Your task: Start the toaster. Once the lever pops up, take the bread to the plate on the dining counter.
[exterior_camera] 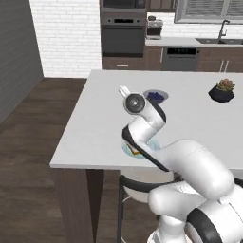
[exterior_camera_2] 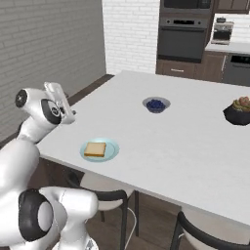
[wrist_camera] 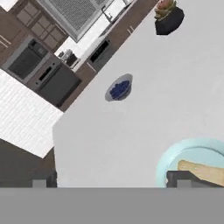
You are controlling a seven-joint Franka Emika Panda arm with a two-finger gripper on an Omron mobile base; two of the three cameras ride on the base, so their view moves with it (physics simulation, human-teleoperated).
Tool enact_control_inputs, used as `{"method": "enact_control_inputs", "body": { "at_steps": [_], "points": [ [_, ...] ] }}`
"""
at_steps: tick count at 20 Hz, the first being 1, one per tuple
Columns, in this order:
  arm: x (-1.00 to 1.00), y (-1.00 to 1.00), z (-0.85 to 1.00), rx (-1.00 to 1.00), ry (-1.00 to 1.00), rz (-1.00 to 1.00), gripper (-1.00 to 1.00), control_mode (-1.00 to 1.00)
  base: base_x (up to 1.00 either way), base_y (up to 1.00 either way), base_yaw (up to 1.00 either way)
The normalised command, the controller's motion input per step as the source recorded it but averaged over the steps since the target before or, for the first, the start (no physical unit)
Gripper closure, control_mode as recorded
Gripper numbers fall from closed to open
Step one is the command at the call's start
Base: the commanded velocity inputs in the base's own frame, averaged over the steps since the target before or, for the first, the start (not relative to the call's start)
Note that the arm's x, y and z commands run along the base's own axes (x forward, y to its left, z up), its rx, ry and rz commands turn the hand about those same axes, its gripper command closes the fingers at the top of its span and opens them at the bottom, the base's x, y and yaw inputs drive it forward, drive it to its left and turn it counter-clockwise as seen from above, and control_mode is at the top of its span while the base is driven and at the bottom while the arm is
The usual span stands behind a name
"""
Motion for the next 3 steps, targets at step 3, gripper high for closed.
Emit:
{"method": "enact_control_inputs", "body": {
  "at_steps": [3],
  "points": [
    [-1.00,-0.21,0.64,0.36,-0.15,0.07,-1.00,-1.00,0.00,0.00,0.00]
  ]
}}
